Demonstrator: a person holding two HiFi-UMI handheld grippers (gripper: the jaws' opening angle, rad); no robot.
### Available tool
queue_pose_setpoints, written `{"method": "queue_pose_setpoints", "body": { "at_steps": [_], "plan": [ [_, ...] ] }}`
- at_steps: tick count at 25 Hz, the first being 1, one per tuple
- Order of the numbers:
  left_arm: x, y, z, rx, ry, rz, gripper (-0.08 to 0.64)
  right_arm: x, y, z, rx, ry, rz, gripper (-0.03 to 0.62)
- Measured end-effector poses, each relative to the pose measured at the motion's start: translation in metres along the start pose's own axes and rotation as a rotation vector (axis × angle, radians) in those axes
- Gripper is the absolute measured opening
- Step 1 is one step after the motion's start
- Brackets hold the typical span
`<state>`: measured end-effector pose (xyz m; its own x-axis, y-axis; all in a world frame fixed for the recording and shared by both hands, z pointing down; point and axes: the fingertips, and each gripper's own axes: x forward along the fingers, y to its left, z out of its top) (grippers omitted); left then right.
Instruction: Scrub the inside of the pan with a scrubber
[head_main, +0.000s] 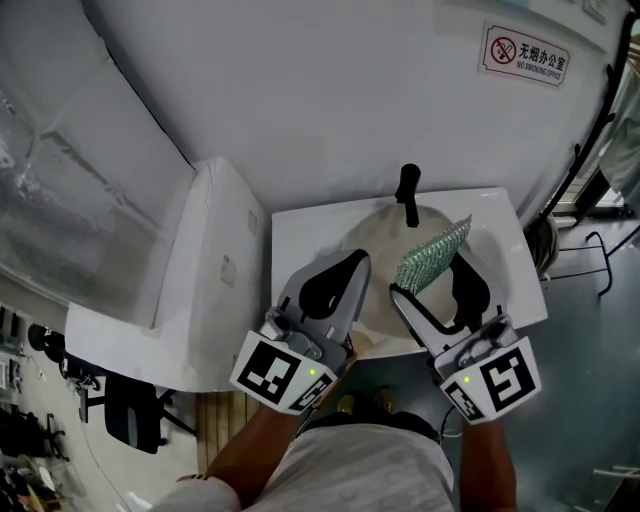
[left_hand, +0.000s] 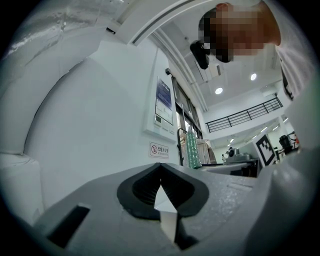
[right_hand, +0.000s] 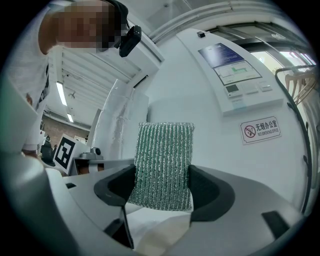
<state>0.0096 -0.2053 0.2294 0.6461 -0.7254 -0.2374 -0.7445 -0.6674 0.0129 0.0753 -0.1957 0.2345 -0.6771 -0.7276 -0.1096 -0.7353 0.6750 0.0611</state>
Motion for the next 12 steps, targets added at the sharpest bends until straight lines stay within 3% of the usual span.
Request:
{"method": "queue_pose_setpoints", "body": {
  "at_steps": [12],
  "plan": [
    [0.0002,-0.0021,0.0005,0.003,-0.002,-0.005,0.015,-0.0009,0.0000,0.0002,-0.001,0.000,-0.003,0.339]
  ]
}}
